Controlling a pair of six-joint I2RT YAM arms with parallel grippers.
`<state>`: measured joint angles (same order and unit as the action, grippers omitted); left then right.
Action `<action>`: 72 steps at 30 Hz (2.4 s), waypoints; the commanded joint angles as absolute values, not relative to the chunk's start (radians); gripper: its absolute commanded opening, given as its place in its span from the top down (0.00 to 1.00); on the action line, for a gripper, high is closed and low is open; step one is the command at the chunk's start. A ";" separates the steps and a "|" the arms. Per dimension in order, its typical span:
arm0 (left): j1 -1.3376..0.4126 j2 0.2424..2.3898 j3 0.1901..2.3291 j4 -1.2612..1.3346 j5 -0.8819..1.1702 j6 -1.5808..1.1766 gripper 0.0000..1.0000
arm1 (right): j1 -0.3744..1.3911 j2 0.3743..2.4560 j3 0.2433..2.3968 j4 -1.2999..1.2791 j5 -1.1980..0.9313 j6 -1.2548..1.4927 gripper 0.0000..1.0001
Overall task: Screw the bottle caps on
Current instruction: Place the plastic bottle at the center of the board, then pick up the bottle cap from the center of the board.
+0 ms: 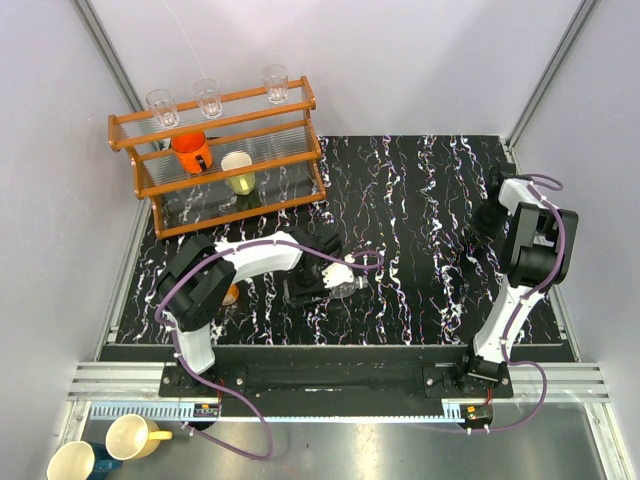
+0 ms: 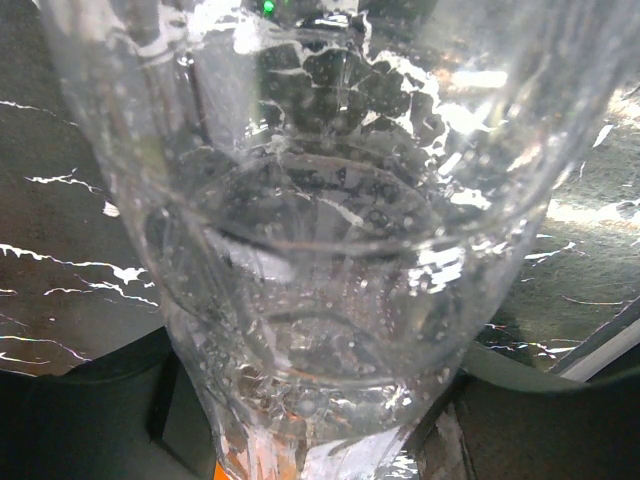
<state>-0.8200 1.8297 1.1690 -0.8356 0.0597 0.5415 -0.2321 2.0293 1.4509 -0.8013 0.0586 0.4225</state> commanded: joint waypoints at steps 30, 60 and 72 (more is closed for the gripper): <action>-0.819 1.801 1.124 -0.805 0.028 0.554 0.20 | -0.238 2.072 1.578 -0.787 0.101 0.446 0.58; -0.747 1.428 1.420 -0.943 0.207 0.263 0.27 | 0.497 1.433 1.098 -0.625 0.066 0.584 1.00; -0.712 1.407 1.483 -0.873 0.373 0.095 0.25 | 0.758 1.264 1.069 -0.511 0.170 0.764 1.00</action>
